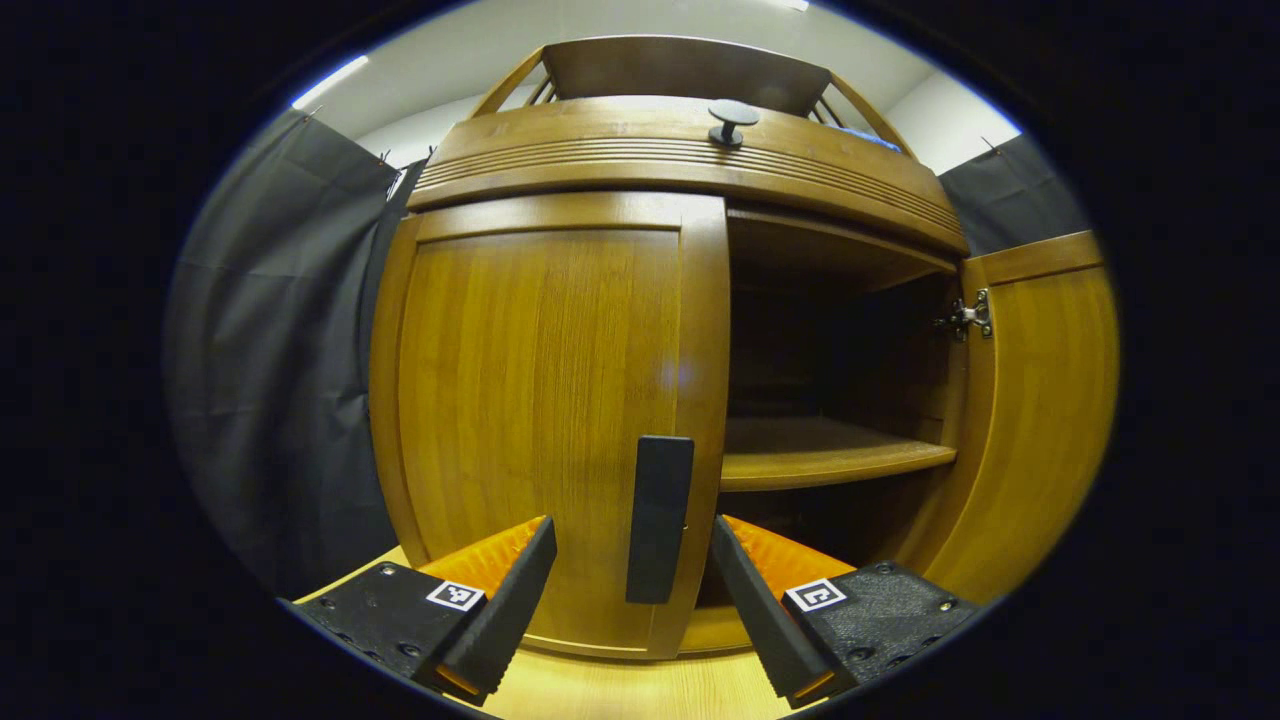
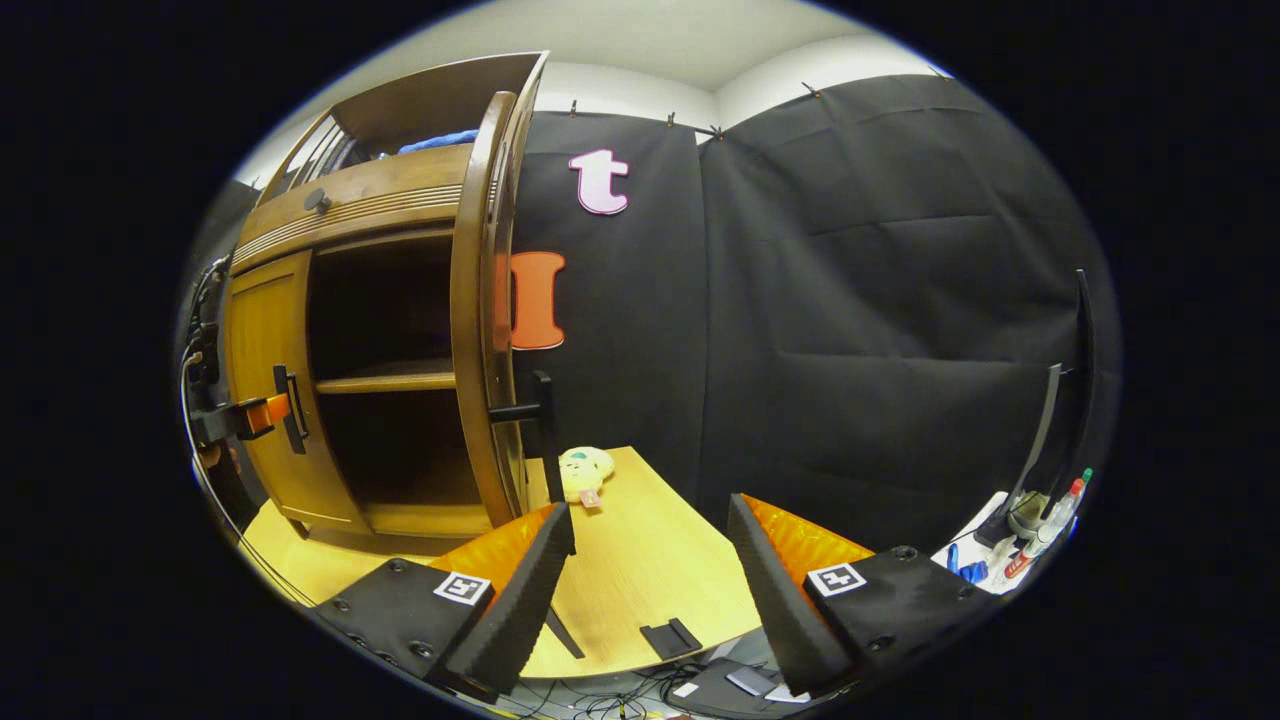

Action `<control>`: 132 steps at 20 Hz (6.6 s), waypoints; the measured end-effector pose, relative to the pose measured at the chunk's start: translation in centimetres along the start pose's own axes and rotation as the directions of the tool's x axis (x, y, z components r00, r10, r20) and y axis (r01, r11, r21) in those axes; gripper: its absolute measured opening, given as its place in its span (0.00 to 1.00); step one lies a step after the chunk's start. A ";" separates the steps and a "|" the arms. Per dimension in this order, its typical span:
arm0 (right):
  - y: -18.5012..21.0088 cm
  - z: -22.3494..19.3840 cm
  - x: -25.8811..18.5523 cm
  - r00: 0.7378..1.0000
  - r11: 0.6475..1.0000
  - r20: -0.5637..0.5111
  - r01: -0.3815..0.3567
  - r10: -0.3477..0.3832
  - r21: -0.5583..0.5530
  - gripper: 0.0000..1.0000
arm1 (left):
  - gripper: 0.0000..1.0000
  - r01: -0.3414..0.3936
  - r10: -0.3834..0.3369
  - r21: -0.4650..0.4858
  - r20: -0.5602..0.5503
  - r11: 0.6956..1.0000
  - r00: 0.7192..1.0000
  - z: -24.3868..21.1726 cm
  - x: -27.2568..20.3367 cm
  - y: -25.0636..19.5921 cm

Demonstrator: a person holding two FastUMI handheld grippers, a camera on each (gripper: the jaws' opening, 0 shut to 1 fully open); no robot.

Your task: Open the right door of the double-door shoe cabinet with the right hand, and open the left door with the left hand.

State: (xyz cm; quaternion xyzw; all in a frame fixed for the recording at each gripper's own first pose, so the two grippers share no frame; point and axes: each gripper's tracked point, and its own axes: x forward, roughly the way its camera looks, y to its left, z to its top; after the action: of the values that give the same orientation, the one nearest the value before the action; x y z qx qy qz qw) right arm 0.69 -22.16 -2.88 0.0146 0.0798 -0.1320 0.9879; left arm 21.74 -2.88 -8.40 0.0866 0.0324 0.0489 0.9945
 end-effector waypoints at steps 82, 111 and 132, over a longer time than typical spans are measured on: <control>20.5 -1.7 -3.1 0.985 0.984 -0.007 -0.173 0.173 -0.035 0.92 | 0.08 0.125 -0.127 -0.065 -0.024 0.990 0.992 -0.4 -12.9 9.8; 24.6 -1.8 -3.6 0.962 0.960 -0.012 -0.274 0.274 -0.055 0.92 | 0.01 -0.057 0.056 -0.025 -0.029 0.998 0.998 0.1 -17.4 22.4; 24.2 -1.2 -4.7 0.960 0.957 0.008 -0.279 0.281 -0.074 0.92 | 0.00 -0.128 0.126 -0.031 -0.072 0.991 0.989 -0.1 -22.0 22.1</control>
State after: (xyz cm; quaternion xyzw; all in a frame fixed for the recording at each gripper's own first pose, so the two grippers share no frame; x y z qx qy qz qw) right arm 2.36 2.48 -3.15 -0.0113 0.0727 0.0121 0.9972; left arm -2.14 16.53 -3.42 0.0692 0.0607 0.1158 0.9890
